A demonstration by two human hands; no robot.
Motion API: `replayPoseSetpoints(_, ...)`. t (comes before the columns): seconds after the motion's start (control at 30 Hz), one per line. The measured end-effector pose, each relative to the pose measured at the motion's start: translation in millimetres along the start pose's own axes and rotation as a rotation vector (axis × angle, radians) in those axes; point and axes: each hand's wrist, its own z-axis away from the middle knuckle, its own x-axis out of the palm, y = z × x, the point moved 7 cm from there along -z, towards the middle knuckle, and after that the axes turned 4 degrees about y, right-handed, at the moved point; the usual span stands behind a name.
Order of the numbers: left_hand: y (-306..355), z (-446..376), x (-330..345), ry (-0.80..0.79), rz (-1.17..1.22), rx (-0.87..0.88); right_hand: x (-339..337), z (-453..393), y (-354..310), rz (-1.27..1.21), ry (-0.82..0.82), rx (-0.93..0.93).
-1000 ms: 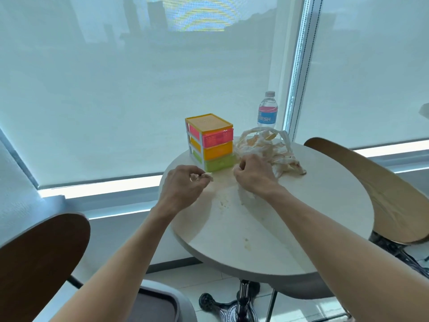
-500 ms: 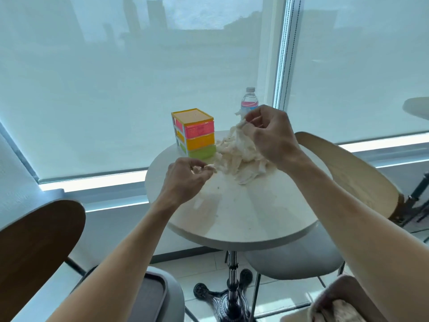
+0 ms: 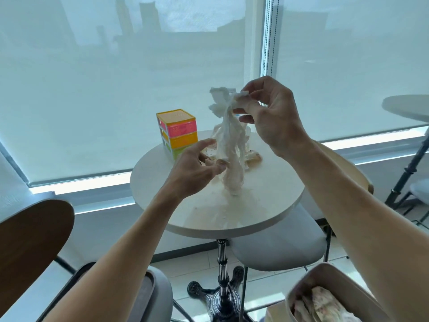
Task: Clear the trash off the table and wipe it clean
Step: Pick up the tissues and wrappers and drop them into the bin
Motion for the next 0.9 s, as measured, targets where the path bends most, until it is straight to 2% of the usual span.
replayPoseSetpoints(0.3,26,1,14,-0.056,0.156,-0.036,-12,-2,3,0.033,-0.035,0.071)
replayPoseSetpoints(0.47,25,-3,16,-0.034,0.220,-0.110,-23,-2,0,0.032,0.050,0.044)
replayPoseSetpoints(0.7,61,-1,37,-0.132,0.326,-0.071,-36,-2,-20,-0.050,0.104,0.038)
replayPoseSetpoints(0.9,87,-3,45,-0.087,0.375,-0.038,-61,5,-38,-0.076,0.138,0.008)
